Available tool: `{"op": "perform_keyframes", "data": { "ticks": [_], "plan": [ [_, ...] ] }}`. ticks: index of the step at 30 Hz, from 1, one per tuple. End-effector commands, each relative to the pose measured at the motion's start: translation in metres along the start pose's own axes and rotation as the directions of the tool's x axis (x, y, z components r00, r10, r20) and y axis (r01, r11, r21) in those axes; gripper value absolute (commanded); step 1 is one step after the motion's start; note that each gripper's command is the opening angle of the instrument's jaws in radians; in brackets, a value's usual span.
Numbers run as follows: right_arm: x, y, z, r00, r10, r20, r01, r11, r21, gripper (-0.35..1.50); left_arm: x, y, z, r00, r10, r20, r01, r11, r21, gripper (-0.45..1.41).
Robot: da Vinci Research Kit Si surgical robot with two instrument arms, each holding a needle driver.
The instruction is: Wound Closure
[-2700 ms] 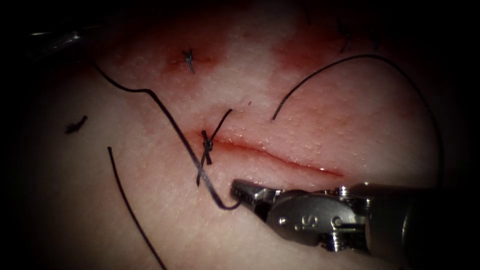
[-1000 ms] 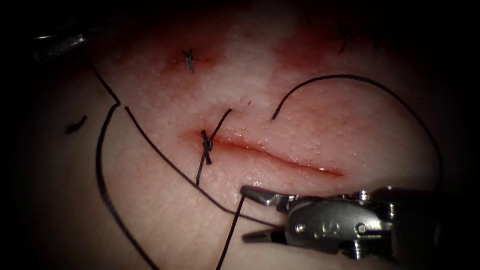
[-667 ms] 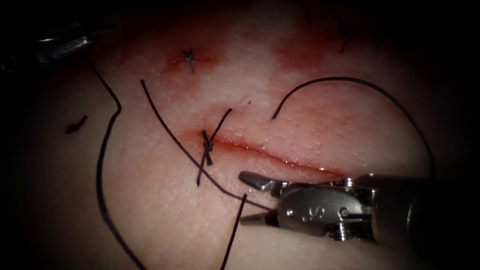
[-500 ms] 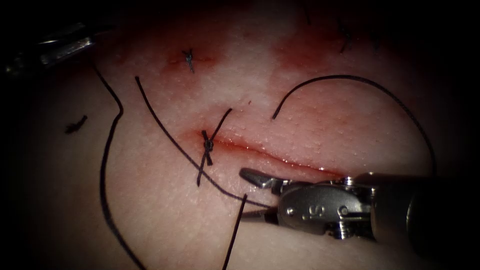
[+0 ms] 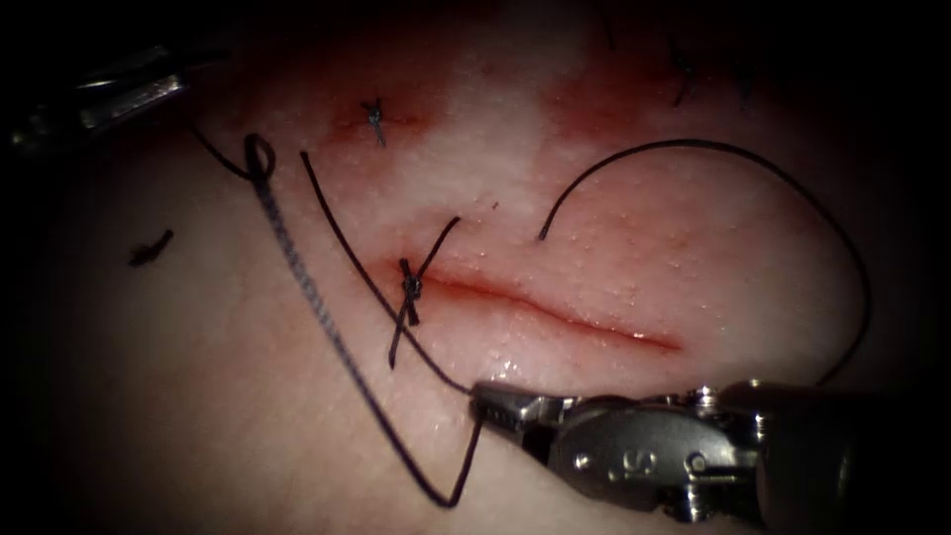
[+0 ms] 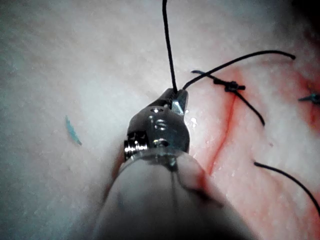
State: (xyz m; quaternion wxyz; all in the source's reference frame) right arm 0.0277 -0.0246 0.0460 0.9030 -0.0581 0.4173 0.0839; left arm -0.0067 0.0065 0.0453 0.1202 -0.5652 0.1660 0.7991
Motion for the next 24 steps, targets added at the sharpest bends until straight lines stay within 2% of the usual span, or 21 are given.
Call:
{"op": "perform_keyframes", "data": {
  "ticks": [1, 13, 24],
  "plan": [
    [0.0005, -0.0011, 0.0006, 1.0, 0.0, 0.003, 0.0, 1.0, 0.004, -0.35, -0.0004, 0.0004, 0.0006, 1.0, -0.001, -0.001, 0.001, 1.0, -0.001, -0.45],
    [0.0036, -0.0043, -0.0011, 1.0, -0.022, -0.001, 0.022, 0.998, 0.052, -0.35, -0.0004, 0.0003, 0.0005, 1.0, -0.001, -0.001, 0.001, 1.0, -0.002, -0.45],
    [0.0045, -0.0047, -0.0015, 1.0, -0.019, -0.001, 0.019, 0.997, 0.071, -0.35, -0.0004, 0.0003, 0.0004, 1.0, -0.001, -0.001, 0.001, 1.0, -0.002, -0.45]
  ]
}}
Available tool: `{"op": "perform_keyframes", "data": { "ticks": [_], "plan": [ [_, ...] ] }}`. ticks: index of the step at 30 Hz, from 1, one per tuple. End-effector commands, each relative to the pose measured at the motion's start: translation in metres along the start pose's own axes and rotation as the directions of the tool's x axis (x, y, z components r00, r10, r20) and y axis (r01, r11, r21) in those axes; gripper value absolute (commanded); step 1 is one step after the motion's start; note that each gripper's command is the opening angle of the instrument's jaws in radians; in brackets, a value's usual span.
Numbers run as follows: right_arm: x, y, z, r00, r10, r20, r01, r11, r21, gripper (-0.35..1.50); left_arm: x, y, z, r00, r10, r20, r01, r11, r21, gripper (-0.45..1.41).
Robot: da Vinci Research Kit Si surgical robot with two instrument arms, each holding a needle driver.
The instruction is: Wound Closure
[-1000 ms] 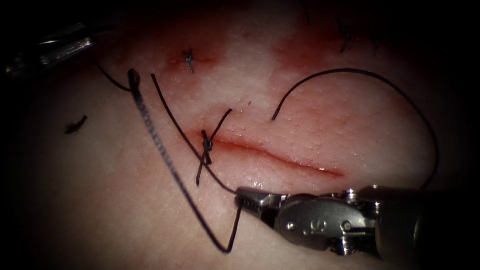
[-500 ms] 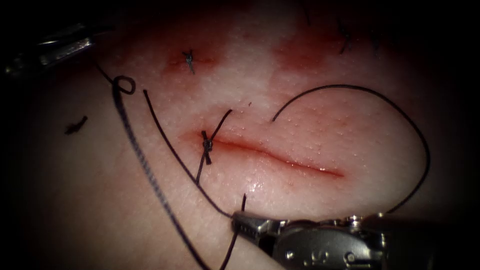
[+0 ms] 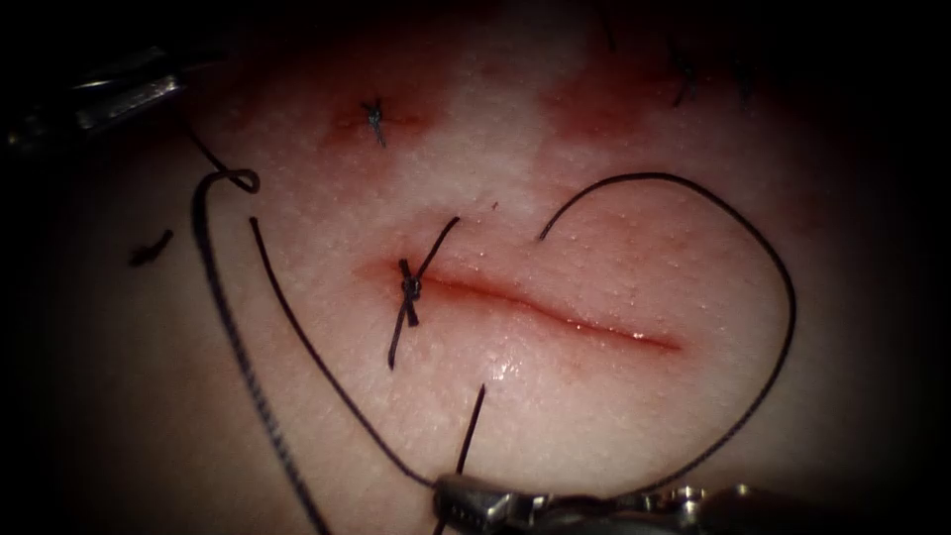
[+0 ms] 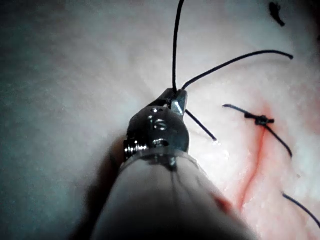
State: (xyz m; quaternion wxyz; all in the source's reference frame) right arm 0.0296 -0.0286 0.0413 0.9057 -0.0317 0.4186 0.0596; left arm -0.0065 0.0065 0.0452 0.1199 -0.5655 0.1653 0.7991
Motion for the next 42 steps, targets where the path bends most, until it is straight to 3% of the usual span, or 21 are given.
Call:
{"op": "perform_keyframes", "data": {
  "ticks": [1, 3, 4, 5, 9, 13, 18, 20, 24, 30, 33, 35, 42],
  "plan": [
    [0.0003, 0.0, 0.0009, 1.0, 0.008, -0.007, -0.008, 1.0, 0.005, 0.01, -0.0004, 0.0004, 0.0006, 1.0, 0.0, -0.001, 0.0, 1.0, 0.0, -0.45],
    [0.0004, 0.0009, 0.0006, 0.999, 0.013, -0.043, -0.013, 1.0, 0.014, 0.98, -0.0004, 0.0004, 0.0006, 1.0, -0.001, -0.001, 0.001, 1.0, -0.001, -0.45],
    [0.0006, 0.0016, 0.0002, 0.996, 0.052, -0.07, -0.051, 0.999, 0.008, 1.27, -0.0004, 0.0004, 0.0006, 1.0, -0.001, -0.001, 0.001, 1.0, -0.001, -0.45],
    [0.0007, 0.0021, -0.0002, 0.993, 0.07, -0.091, -0.071, 0.997, -0.002, 1.34, -0.0004, 0.0004, 0.0006, 1.0, -0.001, -0.001, 0.001, 1.0, -0.001, -0.45],
    [0.0016, 0.0042, -0.0027, 0.984, 0.125, -0.129, -0.125, 0.992, 0.012, 1.39, -0.0004, 0.0003, 0.0005, 1.0, -0.001, -0.001, 0.001, 1.0, -0.002, -0.45],
    [0.0027, 0.007, -0.0058, 0.974, 0.162, -0.155, -0.163, 0.987, 0.01, 1.3, -0.0004, 0.0003, 0.0005, 1.0, -0.001, 0.0, 0.001, 1.0, -0.001, -0.45],
    [0.0027, 0.0082, -0.0068, 0.984, 0.119, -0.134, -0.123, 0.992, -0.025, 1.27, -0.0005, 0.0002, 0.0005, 1.0, -0.001, 0.0, 0.001, 1.0, -0.002, -0.45],
    [0.0023, 0.0086, -0.0066, 0.985, 0.117, -0.123, -0.121, 0.992, -0.028, 1.19, -0.0005, 0.0002, 0.0005, 1.0, -0.001, 0.0, 0.001, 1.0, -0.002, -0.45],
    [0.0019, 0.009, -0.0056, 0.987, 0.119, -0.109, -0.125, 0.991, -0.048, 1.2, -0.0005, 0.0002, 0.0005, 1.0, -0.001, 0.0, 0.001, 1.0, -0.001, -0.45],
    [0.0016, 0.0101, -0.005, 0.985, 0.141, -0.098, -0.147, 0.987, -0.058, 0.8, -0.0006, 0.0002, 0.0004, 1.0, -0.001, 0.0, 0.001, 1.0, -0.002, -0.45],
    [0.001, 0.01, -0.0041, 0.988, 0.14, -0.064, -0.146, 0.985, -0.095, 0.88, -0.0006, 0.0002, 0.0005, 1.0, -0.001, 0.0, 0.001, 1.0, -0.002, -0.45],
    [0.0003, 0.0095, -0.0031, 0.992, 0.117, -0.045, -0.121, 0.986, -0.115, 1.09, -0.0006, 0.0002, 0.0005, 1.0, -0.001, 0.0, 0.001, 1.0, -0.001, -0.45],
    [-0.0022, 0.0061, 0.0009, 0.996, -0.036, 0.08, 0.041, 0.997, -0.063, 1.12, -0.0006, 0.0, 0.0002, 1.0, -0.001, -0.001, 0.001, 1.0, -0.004, -0.45]
  ]
}}
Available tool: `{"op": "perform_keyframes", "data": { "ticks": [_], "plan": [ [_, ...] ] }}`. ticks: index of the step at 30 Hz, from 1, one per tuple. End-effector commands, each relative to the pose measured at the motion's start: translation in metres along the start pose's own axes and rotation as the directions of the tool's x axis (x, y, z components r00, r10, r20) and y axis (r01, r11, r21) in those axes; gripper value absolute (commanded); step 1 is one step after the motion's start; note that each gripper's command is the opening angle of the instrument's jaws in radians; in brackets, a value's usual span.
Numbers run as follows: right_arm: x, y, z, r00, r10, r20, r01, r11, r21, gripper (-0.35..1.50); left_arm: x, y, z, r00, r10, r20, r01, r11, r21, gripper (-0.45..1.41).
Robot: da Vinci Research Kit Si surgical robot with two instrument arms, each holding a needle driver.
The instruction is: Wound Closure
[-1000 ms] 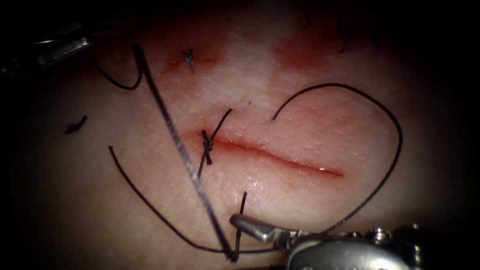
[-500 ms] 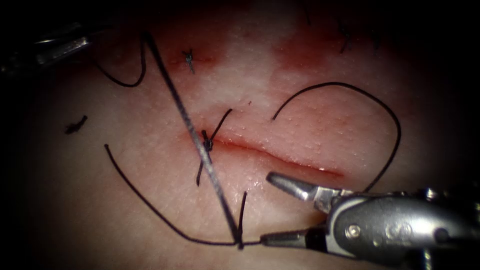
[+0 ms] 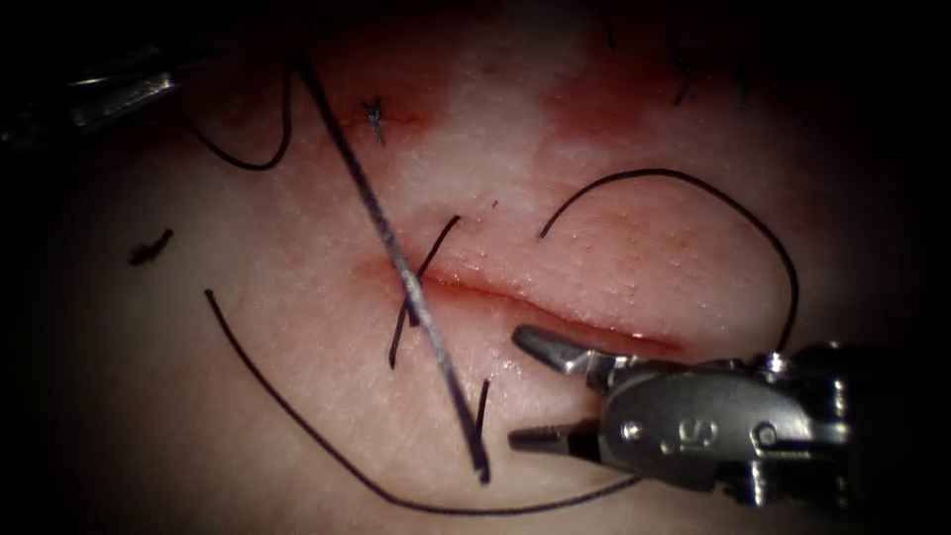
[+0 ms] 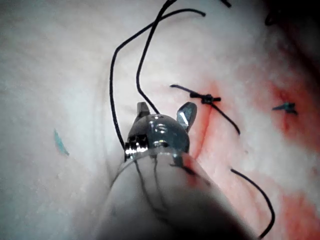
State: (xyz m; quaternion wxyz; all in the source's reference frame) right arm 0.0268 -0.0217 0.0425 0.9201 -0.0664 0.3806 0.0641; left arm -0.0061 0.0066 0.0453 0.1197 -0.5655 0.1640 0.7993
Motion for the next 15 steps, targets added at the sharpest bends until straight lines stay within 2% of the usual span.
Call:
{"op": "perform_keyframes", "data": {
  "ticks": [1, 7, 10, 11, 12, 13, 14, 15],
  "plan": [
    [-0.0001, -0.0016, 0.0018, 1.0, -0.025, 0.009, 0.025, 1.0, 0.01, 1.12, -0.0004, 0.0002, 0.0005, 1.0, 0.0, -0.002, 0.0, 1.0, -0.002, -0.45],
    [-0.0001, -0.0034, 0.004, 0.998, -0.059, 0.005, 0.059, 0.998, 0.015, 1.1, -0.0005, 0.0001, 0.0004, 1.0, 0.0, -0.001, 0.0, 1.0, -0.003, -0.45],
    [0.0001, -0.0036, 0.0047, 0.997, -0.075, 0.003, 0.075, 0.997, 0.002, 0.95, -0.0005, 0.0002, 0.0005, 1.0, 0.0, 0.0, 0.0, 1.0, -0.001, -0.45],
    [0.0001, -0.0036, 0.0048, 0.997, -0.079, -0.005, 0.079, 0.997, -0.004, 0.82, -0.0005, 0.0002, 0.0005, 1.0, 0.0, 0.0, 0.0, 1.0, -0.001, -0.45],
    [0.0001, -0.0036, 0.0049, 0.995, -0.096, 0.005, 0.096, 0.995, -0.021, 0.58, -0.0005, 0.0002, 0.0005, 1.0, 0.0, 0.0, 0.0, 1.0, -0.001, -0.45],
    [0.0, -0.0036, 0.0048, 0.995, -0.095, 0.017, 0.096, 0.995, -0.035, 0.16, -0.0005, 0.0002, 0.0005, 1.0, 0.0, 0.0, 0.0, 1.0, -0.001, -0.45],
    [-0.0001, -0.0037, 0.0047, 0.995, -0.096, 0.023, 0.097, 0.994, -0.04, -0.34, -0.0005, 0.0002, 0.0005, 1.0, 0.0, 0.0, 0.0, 1.0, -0.001, -0.45],
    [-0.0003, -0.0037, 0.0044, 0.995, -0.094, 0.031, 0.096, 0.994, -0.05, -0.35, -0.0005, 0.0002, 0.0005, 1.0, 0.0, 0.001, 0.0, 1.0, -0.001, -0.45]
  ]
}}
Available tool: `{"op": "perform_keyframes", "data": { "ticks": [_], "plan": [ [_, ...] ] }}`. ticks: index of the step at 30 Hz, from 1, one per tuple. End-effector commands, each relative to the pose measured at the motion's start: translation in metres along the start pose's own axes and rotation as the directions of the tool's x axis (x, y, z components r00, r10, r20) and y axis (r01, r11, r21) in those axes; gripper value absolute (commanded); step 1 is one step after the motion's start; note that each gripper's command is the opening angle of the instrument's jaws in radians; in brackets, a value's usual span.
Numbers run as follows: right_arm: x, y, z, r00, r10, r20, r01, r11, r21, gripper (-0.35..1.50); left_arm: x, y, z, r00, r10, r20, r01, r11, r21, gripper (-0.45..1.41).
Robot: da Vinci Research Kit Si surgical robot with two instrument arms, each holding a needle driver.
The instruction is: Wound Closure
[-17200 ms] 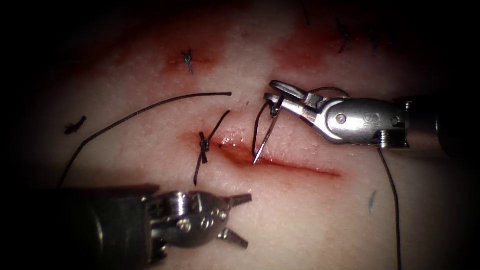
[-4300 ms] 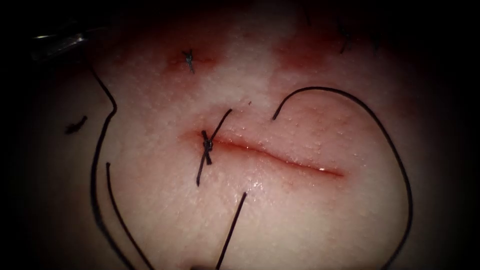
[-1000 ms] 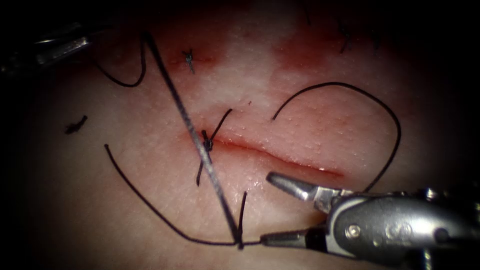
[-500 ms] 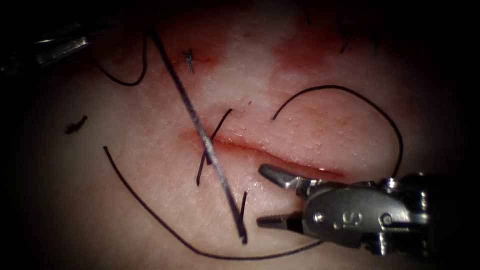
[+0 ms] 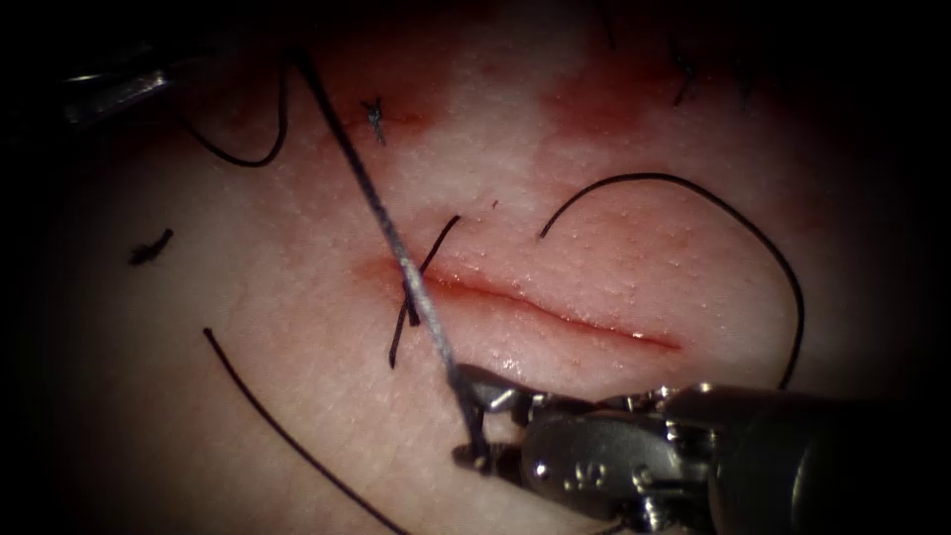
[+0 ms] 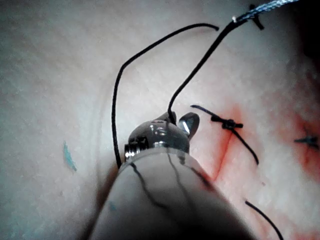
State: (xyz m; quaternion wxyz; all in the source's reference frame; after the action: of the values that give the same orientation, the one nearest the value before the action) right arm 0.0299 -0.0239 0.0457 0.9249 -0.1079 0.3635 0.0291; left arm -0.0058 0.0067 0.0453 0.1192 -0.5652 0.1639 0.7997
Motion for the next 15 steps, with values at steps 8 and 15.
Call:
{"op": "perform_keyframes", "data": {
  "ticks": [8, 15],
  "plan": [
    [0.0018, -0.0027, -0.0026, 0.998, 0.041, 0.036, -0.043, 0.998, 0.056, -0.35, -0.0005, 0.0004, 0.0006, 1.0, 0.0, 0.0, 0.0, 1.0, 0.0, -0.45],
    [0.0071, -0.0065, -0.0061, 0.999, 0.027, 0.026, -0.03, 0.991, 0.128, -0.35, -0.0012, 0.0001, 0.0006, 1.0, 0.008, -0.002, -0.008, 1.0, -0.001, -0.45]
  ]
}}
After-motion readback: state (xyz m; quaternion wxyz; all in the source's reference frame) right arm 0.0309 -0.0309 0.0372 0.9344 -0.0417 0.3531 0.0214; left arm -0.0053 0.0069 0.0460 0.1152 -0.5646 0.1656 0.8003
